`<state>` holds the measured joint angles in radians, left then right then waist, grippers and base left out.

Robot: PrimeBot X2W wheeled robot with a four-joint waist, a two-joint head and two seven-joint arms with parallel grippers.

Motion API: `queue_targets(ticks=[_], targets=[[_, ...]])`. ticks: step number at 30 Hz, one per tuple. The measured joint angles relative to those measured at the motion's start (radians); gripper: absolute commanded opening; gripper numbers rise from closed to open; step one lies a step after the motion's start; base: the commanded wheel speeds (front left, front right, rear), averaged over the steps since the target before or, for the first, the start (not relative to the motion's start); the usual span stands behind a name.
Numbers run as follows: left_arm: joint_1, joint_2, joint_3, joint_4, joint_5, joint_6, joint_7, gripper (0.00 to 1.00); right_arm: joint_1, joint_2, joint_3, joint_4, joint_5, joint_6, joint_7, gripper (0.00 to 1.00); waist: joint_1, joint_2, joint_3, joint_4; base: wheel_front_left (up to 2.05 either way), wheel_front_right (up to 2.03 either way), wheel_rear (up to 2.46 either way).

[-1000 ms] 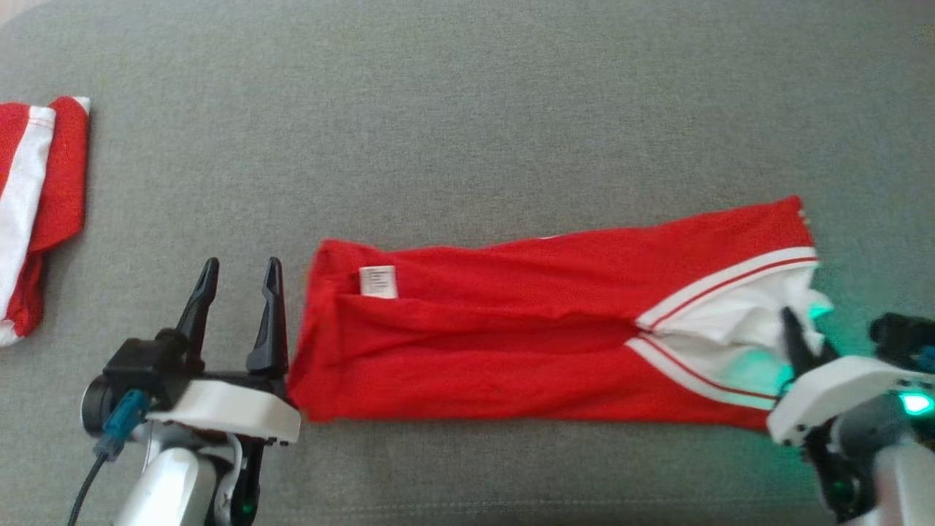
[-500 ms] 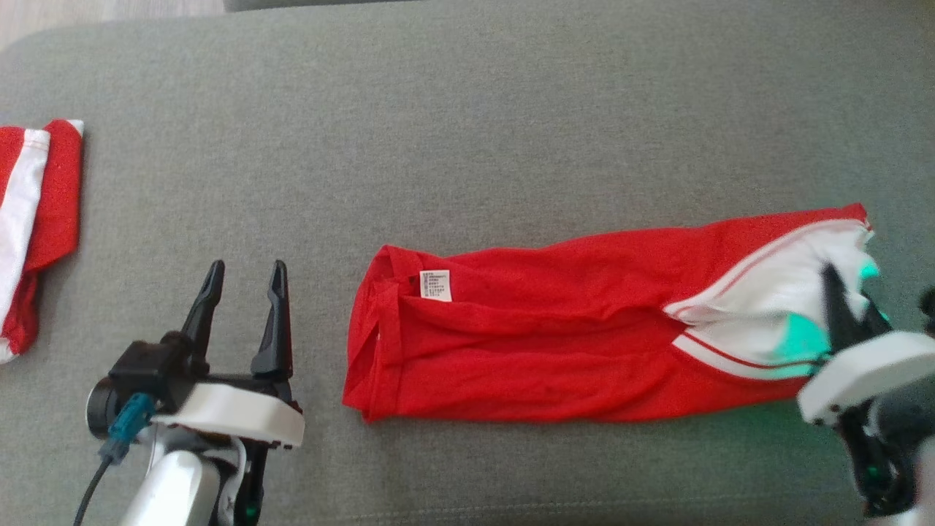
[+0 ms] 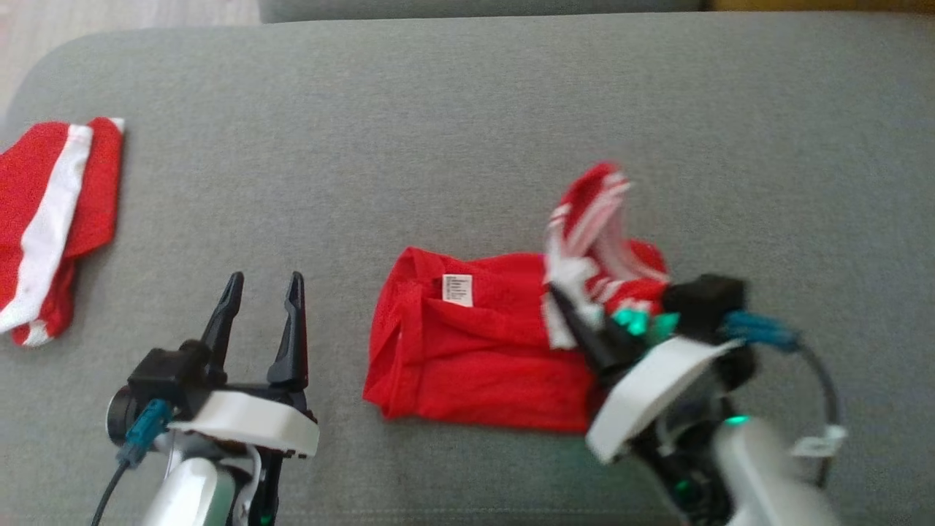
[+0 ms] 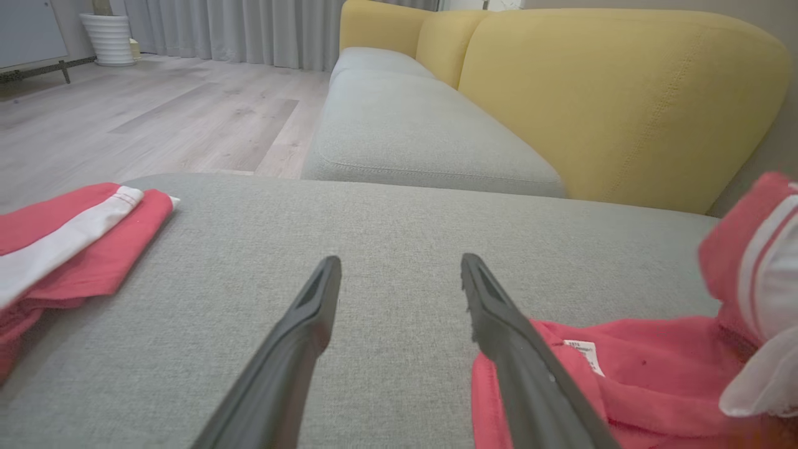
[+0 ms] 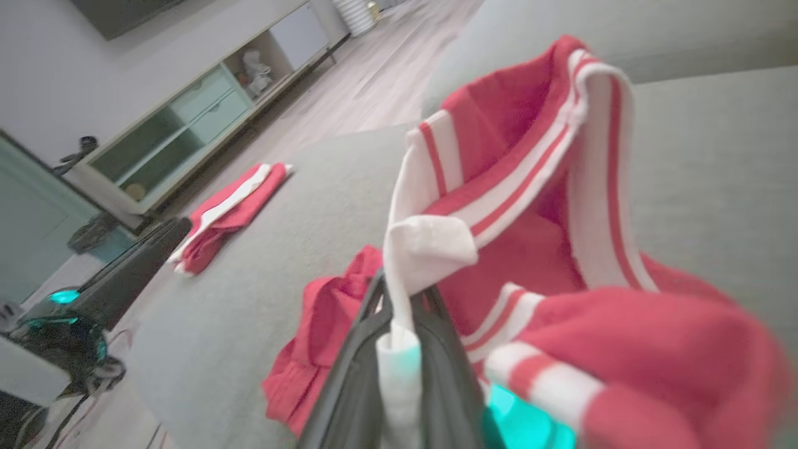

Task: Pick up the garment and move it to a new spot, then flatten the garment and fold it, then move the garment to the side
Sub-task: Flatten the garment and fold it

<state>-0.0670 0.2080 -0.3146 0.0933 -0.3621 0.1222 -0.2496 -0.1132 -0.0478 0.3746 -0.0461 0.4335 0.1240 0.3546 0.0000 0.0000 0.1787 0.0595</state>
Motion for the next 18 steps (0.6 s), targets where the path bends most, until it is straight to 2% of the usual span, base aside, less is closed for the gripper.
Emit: queue_targets(ticks=[8, 12, 13, 14, 15, 18], targets=[[-0.001, -0.02, -0.003, 0.009, 0.0, -0.01, 0.0, 1.0, -0.098, -0.007, 0.196, 0.222, 0.133, 0.0, -0.146, 0.0, 0.0, 0.0, 0.008, 0.049, 0.0, 0.0, 0.0], [-0.003, -0.027, -0.004, 0.013, 0.009, -0.018, 0.0, 1.0, -0.167, -0.01, 0.252, 0.335, 0.184, 0.0, -0.197, 0.0, 0.0, 0.0, 0.02, 0.071, 0.0, 0.0, 0.0], [-0.004, -0.028, -0.003, 0.014, 0.009, -0.018, 0.0, 1.0, -0.182, -0.011, 0.265, 0.36, 0.191, 0.0, -0.206, 0.03, 0.0, 0.0, 0.023, 0.074, 0.0, 0.0, 0.0], [-0.005, -0.029, -0.002, 0.014, 0.009, -0.018, 0.0, 1.0, -0.195, -0.012, 0.277, 0.381, 0.199, 0.0, -0.213, 0.79, 0.0, 0.0, 0.027, 0.076, 0.0, 0.0, 0.0], [-0.006, -0.031, -0.001, 0.016, 0.009, -0.022, 0.0, 1.0, -0.208, -0.015, 0.293, 0.399, 0.215, 0.0, -0.216, 1.0, 0.0, 0.0, 0.03, 0.077, 0.0, 0.0, 0.0], [-0.009, -0.035, 0.001, 0.027, 0.019, -0.027, 0.0, 1.0, -0.24, -0.019, 0.339, 0.428, 0.239, 0.0, -0.249, 1.0, 0.0, 0.0, 0.037, 0.078, 0.0, 0.0, 0.0]])
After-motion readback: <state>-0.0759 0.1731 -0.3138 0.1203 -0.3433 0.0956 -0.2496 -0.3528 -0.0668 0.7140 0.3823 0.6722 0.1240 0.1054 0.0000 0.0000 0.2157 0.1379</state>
